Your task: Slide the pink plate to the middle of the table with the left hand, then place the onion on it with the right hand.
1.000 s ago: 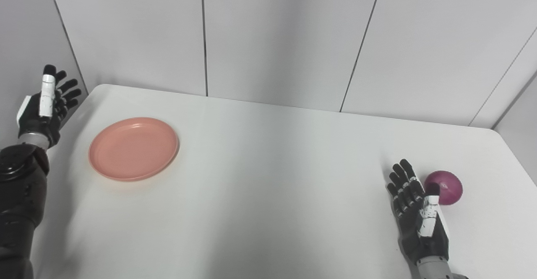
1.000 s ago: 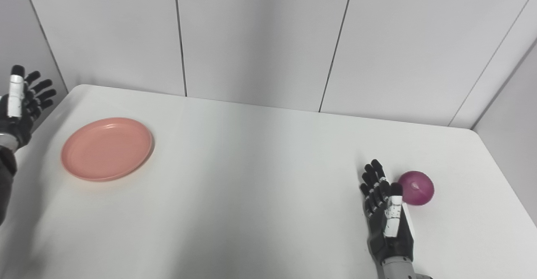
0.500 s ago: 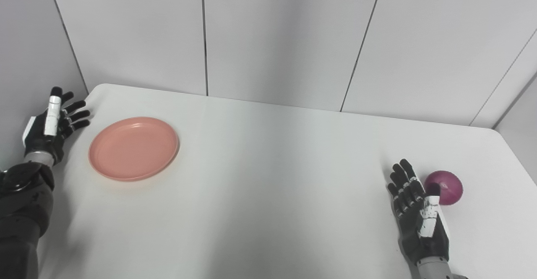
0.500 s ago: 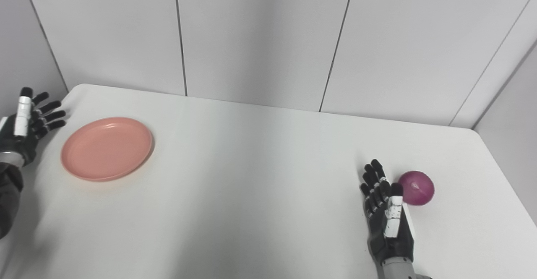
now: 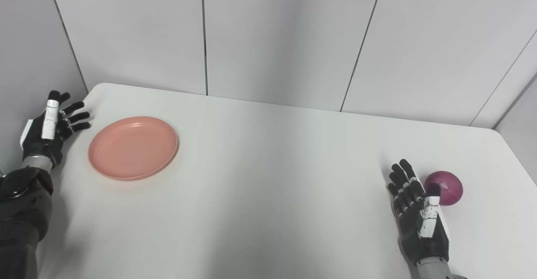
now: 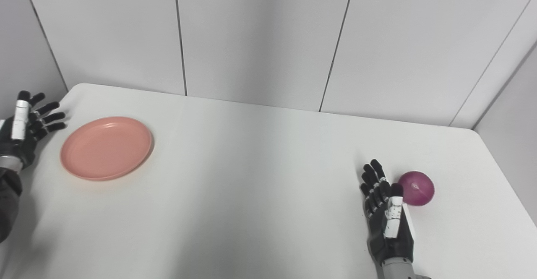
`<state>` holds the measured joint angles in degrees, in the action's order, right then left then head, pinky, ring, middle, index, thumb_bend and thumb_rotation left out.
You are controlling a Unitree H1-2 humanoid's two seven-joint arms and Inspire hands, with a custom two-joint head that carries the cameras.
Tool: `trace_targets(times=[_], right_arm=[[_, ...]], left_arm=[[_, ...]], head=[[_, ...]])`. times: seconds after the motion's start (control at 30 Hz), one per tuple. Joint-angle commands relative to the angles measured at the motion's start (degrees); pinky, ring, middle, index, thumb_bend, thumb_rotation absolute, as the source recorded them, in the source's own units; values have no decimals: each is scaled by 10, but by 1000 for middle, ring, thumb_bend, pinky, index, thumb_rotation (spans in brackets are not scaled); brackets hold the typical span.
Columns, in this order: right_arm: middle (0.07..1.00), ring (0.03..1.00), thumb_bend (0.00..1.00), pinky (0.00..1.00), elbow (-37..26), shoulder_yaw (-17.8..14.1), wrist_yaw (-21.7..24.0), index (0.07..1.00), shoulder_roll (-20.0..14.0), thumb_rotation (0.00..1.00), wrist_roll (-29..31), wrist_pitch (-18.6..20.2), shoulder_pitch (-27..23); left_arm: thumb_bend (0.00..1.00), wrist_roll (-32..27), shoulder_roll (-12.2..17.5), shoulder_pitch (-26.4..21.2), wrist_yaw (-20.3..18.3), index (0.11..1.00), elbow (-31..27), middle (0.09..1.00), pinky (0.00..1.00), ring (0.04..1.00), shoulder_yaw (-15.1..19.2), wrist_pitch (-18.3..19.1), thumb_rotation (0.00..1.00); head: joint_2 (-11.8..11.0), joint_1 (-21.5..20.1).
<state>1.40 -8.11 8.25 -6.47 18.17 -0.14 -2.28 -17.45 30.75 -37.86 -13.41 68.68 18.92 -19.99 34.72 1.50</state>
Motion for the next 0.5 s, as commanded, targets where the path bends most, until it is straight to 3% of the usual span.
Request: trace_targets(times=[0.0,0.47], right_arm=[[949,988,911,1000,33,-1,4,966,9,1000,2,-6,42],[947,980,907,1000,29,0,-1,968,14,1000,-5,-3,43]], left_arm=[[986,-3,-2,-8,-10,867,-7,771,626,691,-2,-16,869],[968,-13,-60,7,-3,844,-80,787,626,728,-11,14,862]], head=[[0,0],[2,-5]])
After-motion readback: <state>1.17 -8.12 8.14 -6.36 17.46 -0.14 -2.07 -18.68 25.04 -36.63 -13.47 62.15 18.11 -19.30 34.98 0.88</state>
